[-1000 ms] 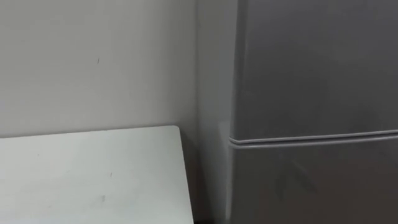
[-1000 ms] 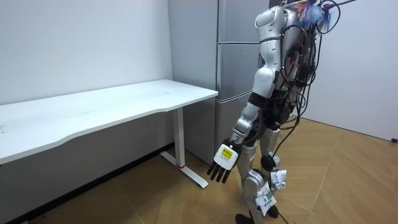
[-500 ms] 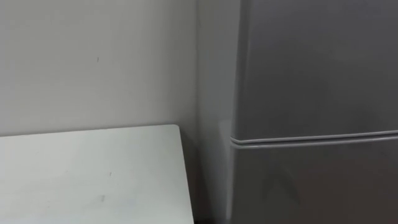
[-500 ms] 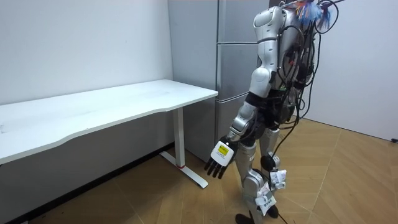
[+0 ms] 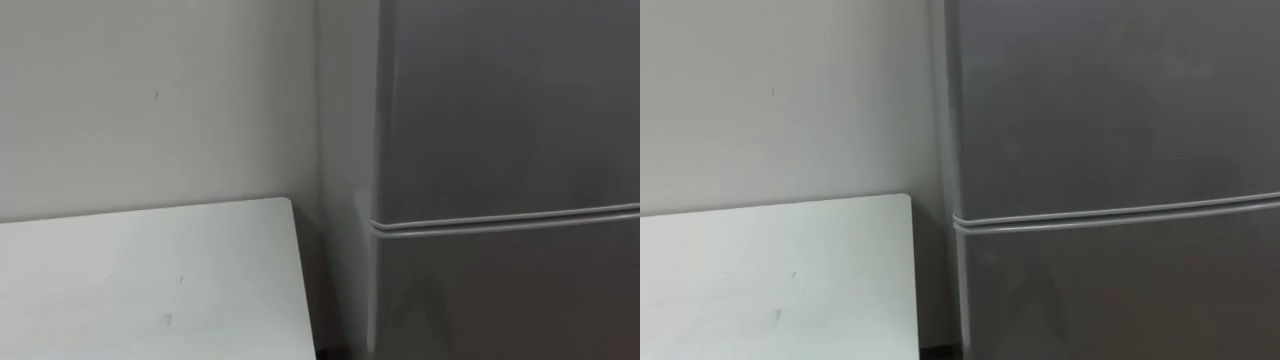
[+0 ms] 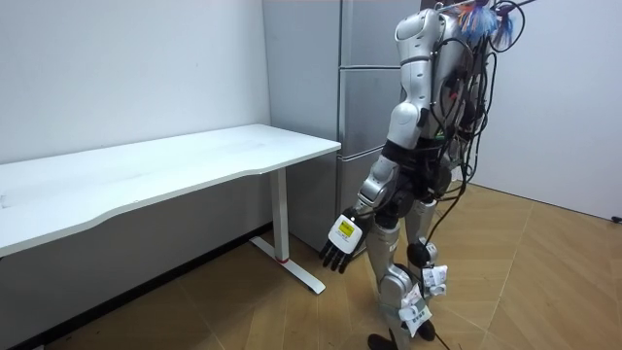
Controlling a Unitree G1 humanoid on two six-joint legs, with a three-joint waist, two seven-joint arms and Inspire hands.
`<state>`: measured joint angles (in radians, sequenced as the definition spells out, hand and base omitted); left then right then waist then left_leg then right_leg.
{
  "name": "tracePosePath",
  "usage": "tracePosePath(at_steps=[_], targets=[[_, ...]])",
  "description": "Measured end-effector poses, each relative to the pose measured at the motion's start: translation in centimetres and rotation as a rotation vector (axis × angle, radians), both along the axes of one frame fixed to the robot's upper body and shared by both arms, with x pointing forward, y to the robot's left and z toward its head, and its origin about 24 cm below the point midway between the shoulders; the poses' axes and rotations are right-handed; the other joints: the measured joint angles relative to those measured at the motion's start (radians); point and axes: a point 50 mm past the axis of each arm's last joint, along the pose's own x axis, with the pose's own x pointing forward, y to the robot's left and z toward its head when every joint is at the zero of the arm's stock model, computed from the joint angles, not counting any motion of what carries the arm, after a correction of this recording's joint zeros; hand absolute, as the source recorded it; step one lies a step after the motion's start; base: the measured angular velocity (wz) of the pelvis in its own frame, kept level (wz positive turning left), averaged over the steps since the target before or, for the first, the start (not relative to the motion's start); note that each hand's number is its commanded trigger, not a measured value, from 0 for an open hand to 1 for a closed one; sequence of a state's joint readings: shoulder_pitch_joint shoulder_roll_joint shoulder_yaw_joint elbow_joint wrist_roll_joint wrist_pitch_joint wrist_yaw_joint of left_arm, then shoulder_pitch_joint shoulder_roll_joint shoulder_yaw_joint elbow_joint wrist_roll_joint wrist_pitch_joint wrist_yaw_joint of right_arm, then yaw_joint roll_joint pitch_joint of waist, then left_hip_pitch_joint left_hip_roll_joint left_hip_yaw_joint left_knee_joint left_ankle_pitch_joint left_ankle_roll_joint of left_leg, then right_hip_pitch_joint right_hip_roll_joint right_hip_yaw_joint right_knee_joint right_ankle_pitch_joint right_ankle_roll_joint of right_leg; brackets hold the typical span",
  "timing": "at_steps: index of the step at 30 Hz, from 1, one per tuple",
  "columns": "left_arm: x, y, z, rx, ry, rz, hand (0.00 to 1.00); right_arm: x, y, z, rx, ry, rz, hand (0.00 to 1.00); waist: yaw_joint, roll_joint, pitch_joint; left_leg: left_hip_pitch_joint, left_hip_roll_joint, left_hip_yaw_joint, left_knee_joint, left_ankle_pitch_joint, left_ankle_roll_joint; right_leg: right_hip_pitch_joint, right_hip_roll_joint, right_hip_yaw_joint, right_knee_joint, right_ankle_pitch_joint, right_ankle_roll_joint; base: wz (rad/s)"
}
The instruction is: Put the bottle in the upper fridge
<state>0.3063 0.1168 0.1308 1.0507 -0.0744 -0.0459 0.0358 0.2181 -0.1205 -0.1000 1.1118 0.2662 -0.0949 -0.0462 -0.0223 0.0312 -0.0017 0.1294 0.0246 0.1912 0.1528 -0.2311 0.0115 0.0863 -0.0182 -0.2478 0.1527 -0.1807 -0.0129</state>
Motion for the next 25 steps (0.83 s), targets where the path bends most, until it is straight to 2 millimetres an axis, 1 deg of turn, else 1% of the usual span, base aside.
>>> tracePosePath(at_steps=[8, 21, 25], targets=[[0.05, 0.07, 0.02, -0.011, 0.000, -0.021, 0.00, -0.13, 0.40, -0.29, 0.111, -0.005, -0.006, 0.00, 0.001, -0.006, -0.0008, -0.002, 0.000, -0.003, 0.002, 0.000, 0.000, 0.002, -0.001, -0.003, 0.000, -0.001, 0.001, 0.01], [-0.16, 0.25, 0.06, -0.010, 0.009, -0.028, 0.00, -0.23, 0.57, -0.42, 0.163, 0.006, -0.003, 0.00, 0.001, -0.011, -0.0001, -0.002, -0.001, -0.004, 0.002, 0.000, 0.000, 0.003, -0.006, -0.006, 0.000, -0.003, 0.004, 0.00], [-0.23, 0.41, 0.08, -0.004, 0.015, -0.029, 0.00, -0.36, 0.69, -0.52, 0.182, 0.022, -0.004, 0.00, 0.001, -0.016, 0.0006, 0.001, -0.001, -0.005, 0.001, 0.000, 0.000, 0.010, -0.006, -0.009, -0.002, -0.003, 0.005, 0.00]])
